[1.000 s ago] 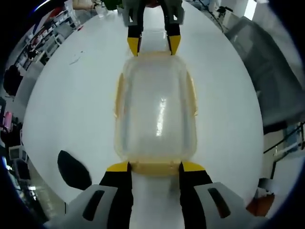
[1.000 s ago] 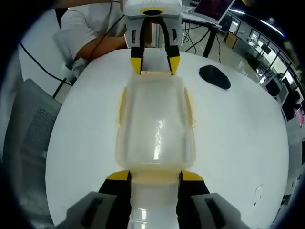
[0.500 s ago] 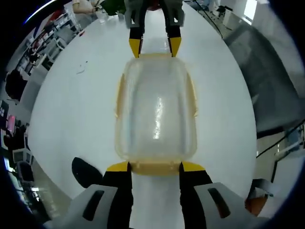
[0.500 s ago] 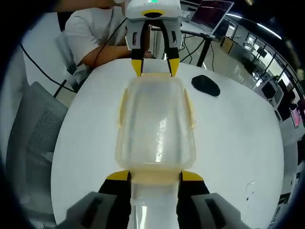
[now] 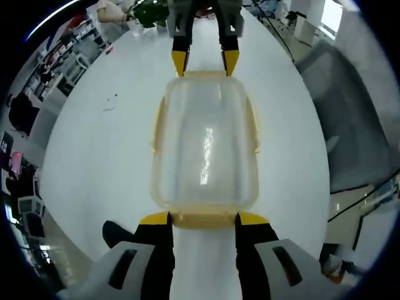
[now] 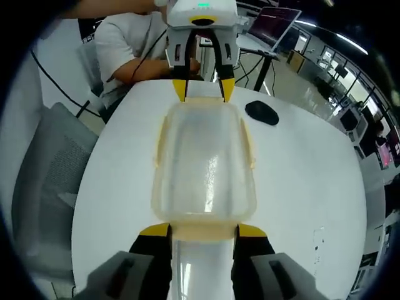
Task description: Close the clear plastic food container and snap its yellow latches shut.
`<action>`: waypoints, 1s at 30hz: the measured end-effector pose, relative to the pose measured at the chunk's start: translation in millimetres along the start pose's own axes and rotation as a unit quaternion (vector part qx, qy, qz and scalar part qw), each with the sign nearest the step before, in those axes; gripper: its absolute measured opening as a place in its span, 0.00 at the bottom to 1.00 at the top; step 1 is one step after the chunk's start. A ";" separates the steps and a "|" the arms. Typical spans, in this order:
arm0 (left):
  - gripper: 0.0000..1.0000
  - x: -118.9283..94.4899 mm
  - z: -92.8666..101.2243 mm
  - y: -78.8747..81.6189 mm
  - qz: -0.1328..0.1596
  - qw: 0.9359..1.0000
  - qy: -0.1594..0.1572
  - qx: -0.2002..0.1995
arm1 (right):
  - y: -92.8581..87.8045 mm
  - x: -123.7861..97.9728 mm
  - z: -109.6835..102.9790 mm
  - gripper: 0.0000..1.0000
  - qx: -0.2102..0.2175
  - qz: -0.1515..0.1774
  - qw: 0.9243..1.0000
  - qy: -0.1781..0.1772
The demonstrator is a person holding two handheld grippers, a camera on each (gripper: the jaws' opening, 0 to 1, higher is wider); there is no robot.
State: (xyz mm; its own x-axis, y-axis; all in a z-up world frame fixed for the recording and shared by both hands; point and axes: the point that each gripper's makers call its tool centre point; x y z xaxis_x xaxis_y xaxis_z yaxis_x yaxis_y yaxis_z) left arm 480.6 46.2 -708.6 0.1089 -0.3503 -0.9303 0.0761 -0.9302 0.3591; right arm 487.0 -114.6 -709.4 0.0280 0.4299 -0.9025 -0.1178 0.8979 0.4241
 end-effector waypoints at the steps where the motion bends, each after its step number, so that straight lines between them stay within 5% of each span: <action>1: 0.35 -0.6 -0.6 3.7 0.002 1.000 0.001 0.000 | -2.6 -2.5 0.1 0.35 0.001 0.000 1.000 0.001; 13: 0.35 4.5 -4.6 53.1 0.010 1.000 0.003 0.009 | -37.5 -31.5 3.7 0.35 0.001 -0.001 1.000 -0.010; 30: 0.35 27.0 -8.0 98.2 0.000 1.000 0.002 0.008 | -85.8 -55.5 1.9 0.35 0.011 -0.007 1.000 -0.001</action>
State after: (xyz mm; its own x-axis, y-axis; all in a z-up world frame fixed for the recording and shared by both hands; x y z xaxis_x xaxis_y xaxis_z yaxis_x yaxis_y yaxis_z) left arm 498.9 -53.8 -697.8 0.1126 -0.3497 -0.9301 0.0594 -0.9320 0.3576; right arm 497.4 -215.4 -695.6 0.0323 0.4174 -0.9081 -0.0963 0.9057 0.4129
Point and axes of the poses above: the point that each gripper's makers call its tool centre point, and the gripper's own axes: x roughly forward along the fingers, z roughly to its right, y roughly out of its top, and after that the axes turned 1 degree about -y, right-handed
